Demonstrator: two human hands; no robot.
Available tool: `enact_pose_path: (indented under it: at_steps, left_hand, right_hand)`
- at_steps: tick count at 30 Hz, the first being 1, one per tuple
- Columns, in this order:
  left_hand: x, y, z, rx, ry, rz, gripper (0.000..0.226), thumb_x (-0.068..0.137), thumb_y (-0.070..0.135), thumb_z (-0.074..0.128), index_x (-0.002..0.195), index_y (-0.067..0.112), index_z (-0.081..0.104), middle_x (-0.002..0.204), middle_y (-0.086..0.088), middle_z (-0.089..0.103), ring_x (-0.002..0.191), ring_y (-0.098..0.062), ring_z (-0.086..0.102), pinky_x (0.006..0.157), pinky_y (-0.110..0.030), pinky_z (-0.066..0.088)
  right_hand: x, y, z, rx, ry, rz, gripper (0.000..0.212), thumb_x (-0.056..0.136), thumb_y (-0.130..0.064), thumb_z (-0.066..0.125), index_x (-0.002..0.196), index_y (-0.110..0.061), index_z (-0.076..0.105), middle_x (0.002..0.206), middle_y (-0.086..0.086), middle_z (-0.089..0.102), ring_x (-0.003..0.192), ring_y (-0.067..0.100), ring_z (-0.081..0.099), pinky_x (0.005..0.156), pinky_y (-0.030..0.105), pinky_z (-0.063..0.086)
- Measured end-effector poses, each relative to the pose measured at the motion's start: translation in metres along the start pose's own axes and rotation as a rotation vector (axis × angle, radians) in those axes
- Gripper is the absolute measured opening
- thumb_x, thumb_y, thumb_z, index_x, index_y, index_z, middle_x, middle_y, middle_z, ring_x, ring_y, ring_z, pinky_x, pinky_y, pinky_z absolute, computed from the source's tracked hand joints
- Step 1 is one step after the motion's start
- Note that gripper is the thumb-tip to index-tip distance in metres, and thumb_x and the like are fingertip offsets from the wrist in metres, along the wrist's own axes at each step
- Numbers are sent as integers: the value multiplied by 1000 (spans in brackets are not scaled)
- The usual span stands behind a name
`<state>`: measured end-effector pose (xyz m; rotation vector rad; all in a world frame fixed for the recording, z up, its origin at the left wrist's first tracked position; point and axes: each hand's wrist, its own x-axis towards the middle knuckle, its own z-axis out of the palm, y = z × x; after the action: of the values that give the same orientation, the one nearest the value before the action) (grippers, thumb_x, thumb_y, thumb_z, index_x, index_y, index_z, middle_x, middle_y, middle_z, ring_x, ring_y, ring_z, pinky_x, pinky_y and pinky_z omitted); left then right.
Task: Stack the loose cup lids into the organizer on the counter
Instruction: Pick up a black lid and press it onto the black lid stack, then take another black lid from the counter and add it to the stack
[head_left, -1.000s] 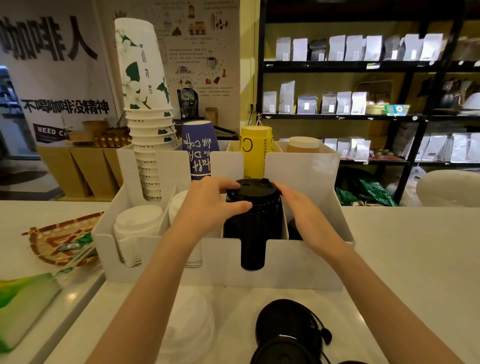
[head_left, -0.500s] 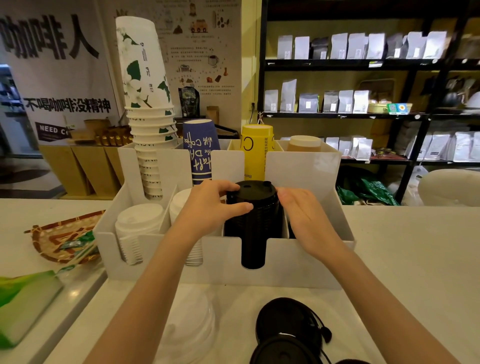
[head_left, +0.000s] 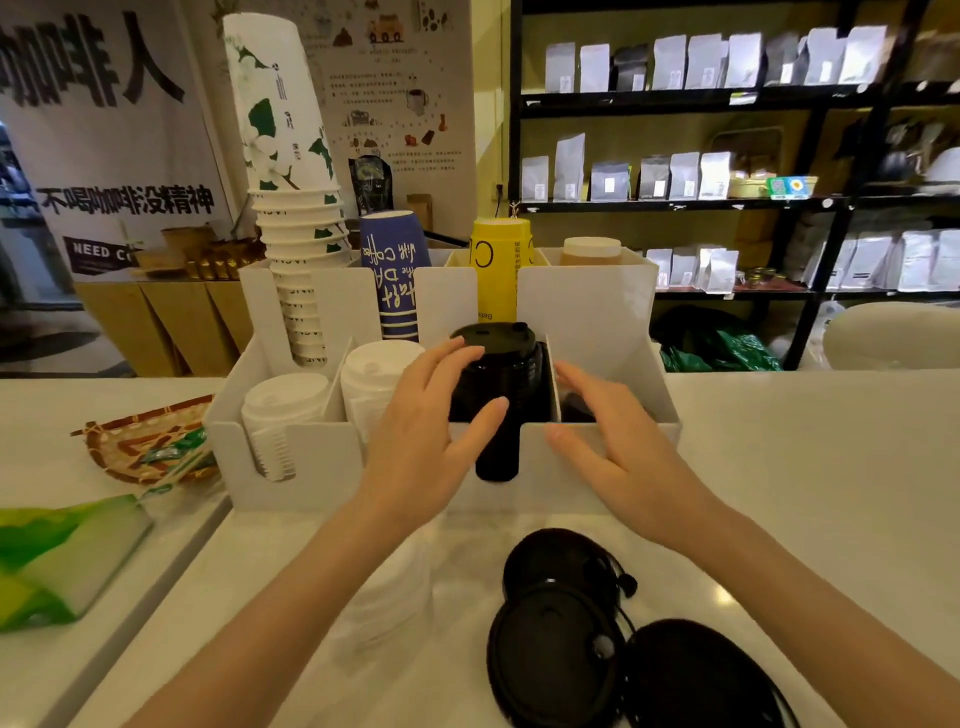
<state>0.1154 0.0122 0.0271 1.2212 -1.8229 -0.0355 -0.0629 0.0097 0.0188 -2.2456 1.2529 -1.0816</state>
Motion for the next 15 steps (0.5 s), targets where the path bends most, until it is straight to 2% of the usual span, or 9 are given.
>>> enact_pose_path:
  at_steps: [2,6,10,13,15]
  left_hand:
    - [-24,3,-2,-60,-87,13,48,83,43,46,128,28,40,136,10,41,121,6,31,95,2,20]
    - [-75,12,-2,-118,-337,-5,57,76,61,36,130,42,30,134,23,36,121,11,31,99,-9,27]
    - [-116,15,3,-123,-586,-8,70,71,65,44,133,46,18,143,29,19,127,18,15,98,3,14]
    - [-130,14,5,-109,-651,-2,88,66,61,58,138,40,12,146,24,14,132,12,14,109,-11,19]
    - [-133,14,9,-90,-630,6,92,64,57,64,138,35,14,146,20,18,132,10,17,109,-12,20]
  right_hand:
    - [-24,2,-1,-29,-78,-11,53,90,-36,44,139,-30,24,139,-9,41,127,2,33,105,22,28]
    - [-69,9,-3,-56,-153,-6,47,86,-45,37,133,-37,34,133,-19,45,122,-11,35,99,1,24]
    - [-99,9,-6,-22,-154,34,46,83,-52,30,119,-36,53,114,-27,55,113,-6,47,98,17,36]
    - [-108,10,-2,-50,-174,58,48,84,-50,28,118,-31,56,112,-24,58,109,-5,49,95,18,37]
    - [-111,12,1,-66,-191,74,44,87,-44,30,119,-28,56,114,-16,62,107,-3,51,95,22,39]
